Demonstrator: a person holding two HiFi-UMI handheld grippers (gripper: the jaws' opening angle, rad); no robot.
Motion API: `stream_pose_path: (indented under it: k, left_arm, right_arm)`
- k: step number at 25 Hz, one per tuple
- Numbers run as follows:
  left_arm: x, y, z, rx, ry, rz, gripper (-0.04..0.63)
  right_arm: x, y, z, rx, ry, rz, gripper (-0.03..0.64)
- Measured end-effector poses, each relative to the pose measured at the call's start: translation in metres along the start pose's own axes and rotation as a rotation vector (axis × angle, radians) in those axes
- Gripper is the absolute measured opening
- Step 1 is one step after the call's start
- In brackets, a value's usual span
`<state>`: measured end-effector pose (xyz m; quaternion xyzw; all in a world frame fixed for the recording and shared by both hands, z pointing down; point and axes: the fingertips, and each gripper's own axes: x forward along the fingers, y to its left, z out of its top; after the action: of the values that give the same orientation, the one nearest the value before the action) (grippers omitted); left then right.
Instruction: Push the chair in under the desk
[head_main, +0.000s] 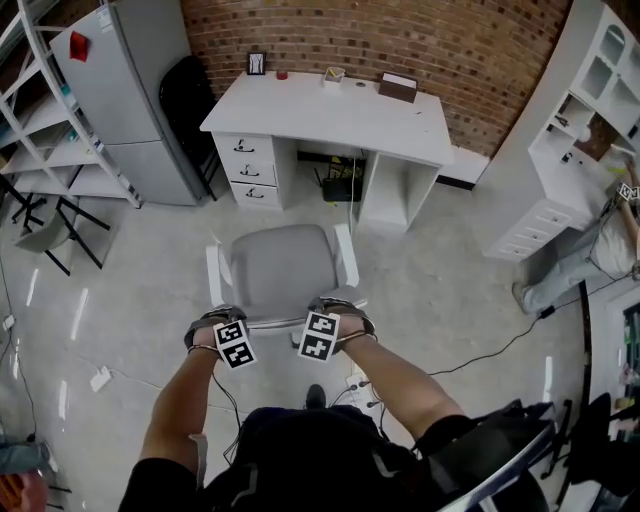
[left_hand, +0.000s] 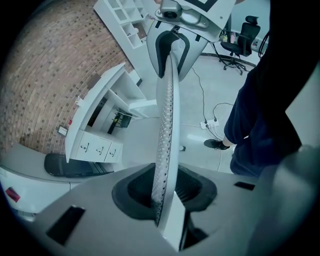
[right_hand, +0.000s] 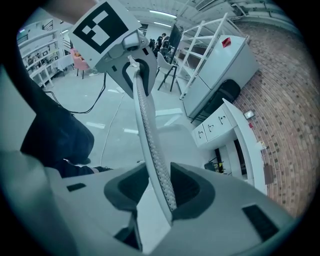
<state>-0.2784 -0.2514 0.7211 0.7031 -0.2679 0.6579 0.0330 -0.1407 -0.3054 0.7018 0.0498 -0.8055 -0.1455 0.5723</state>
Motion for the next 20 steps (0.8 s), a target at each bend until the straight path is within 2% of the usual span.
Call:
stream_pose_path:
  k: [7, 16, 20]
  left_arm:
    - [0.010, 0.027, 0.005, 0.021, -0.021, -0.015, 0.096]
    - [0.029, 0.067, 0.015, 0.090, -0.069, -0.008, 0.083]
    - [0.037, 0.085, 0.021, 0.116, -0.081, -0.042, 0.080]
  right_arm:
    - [0.009, -0.027, 0.001, 0.007, 0.006, -0.006, 0.141]
    - [0.025, -0.067, 0.001, 0.034, 0.028, -0.029, 0.144]
    - [0.031, -0.086, -0.002, 0.084, 0.048, -0.042, 0.150]
